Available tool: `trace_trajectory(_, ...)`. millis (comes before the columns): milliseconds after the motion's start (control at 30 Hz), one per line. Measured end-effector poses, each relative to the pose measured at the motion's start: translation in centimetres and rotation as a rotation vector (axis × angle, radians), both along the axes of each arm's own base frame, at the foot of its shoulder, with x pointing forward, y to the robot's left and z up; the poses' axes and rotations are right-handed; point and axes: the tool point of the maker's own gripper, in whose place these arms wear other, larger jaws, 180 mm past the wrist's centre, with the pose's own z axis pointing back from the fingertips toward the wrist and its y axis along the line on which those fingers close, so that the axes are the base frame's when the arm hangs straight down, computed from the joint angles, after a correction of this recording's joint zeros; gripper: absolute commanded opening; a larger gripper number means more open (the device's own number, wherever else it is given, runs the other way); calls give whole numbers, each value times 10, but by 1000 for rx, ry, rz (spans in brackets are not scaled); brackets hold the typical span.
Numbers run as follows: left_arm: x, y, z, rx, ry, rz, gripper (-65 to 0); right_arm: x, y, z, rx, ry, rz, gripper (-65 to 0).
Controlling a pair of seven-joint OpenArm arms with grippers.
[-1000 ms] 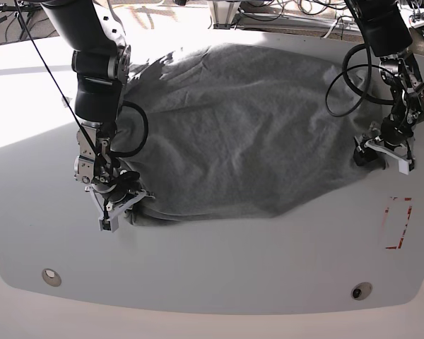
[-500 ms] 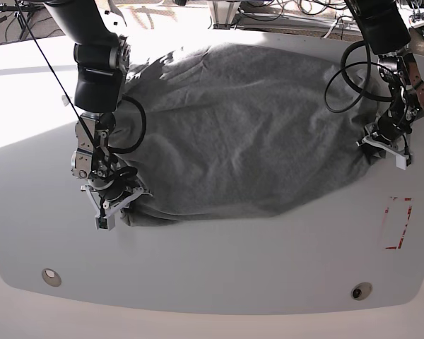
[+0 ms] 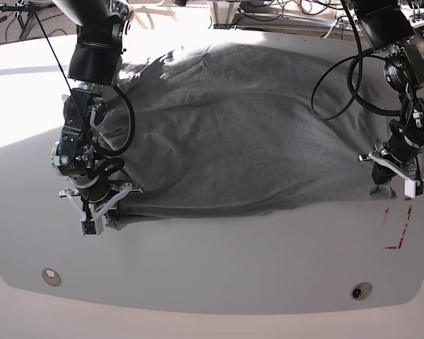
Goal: Fold the T-shirt properly
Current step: 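Lift the shirt with both grippers and shake it out in the air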
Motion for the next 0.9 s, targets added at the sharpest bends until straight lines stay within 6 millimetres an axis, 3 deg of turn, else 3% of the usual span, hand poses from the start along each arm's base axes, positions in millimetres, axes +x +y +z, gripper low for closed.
trace_trajectory(100,5,-11,40,51,-103,-42,-650,-4,-7,25,-15,-46,-16,-650)
trace_trajectory(367,19,-19,95,109,-226,-60,-650,2,-31,79,-99,-116,-50,-650)
trace_trajectory(633,31,11,147,117,-359,39,-650,29,-63,142,-172,-227,-80,-650)
trace_trajectory(900,48,10,205,126,-508,29,-650,57,-87,199,-216,-301,-72,-650)
